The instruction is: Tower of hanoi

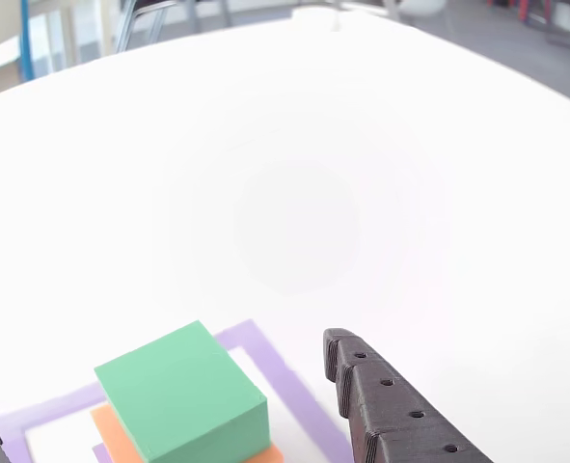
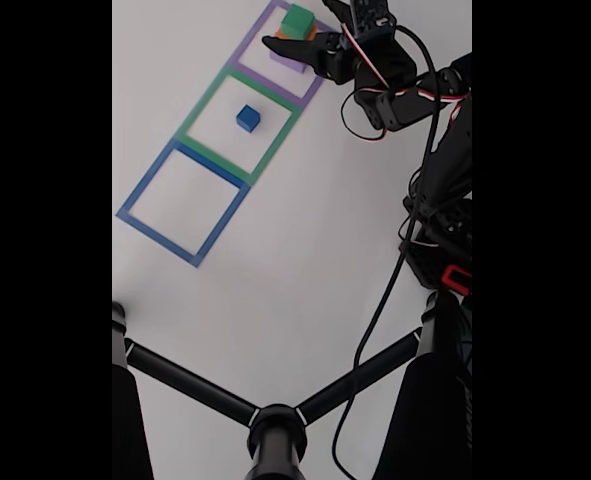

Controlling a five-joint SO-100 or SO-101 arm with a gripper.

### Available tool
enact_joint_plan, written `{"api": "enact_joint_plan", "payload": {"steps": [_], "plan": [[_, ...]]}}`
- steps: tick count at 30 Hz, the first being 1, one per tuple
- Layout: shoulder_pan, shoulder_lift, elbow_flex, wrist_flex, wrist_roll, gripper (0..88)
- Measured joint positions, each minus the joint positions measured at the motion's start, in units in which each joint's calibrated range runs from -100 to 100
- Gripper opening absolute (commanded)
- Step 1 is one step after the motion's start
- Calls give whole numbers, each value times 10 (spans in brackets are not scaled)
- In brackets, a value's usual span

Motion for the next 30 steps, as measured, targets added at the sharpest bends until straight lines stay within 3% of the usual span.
{"api": "enact_joint_plan", "payload": {"steps": [18,30], "plan": [[-21,41,-15,-21,0,375],[-29,41,-11,-21,0,261]]}}
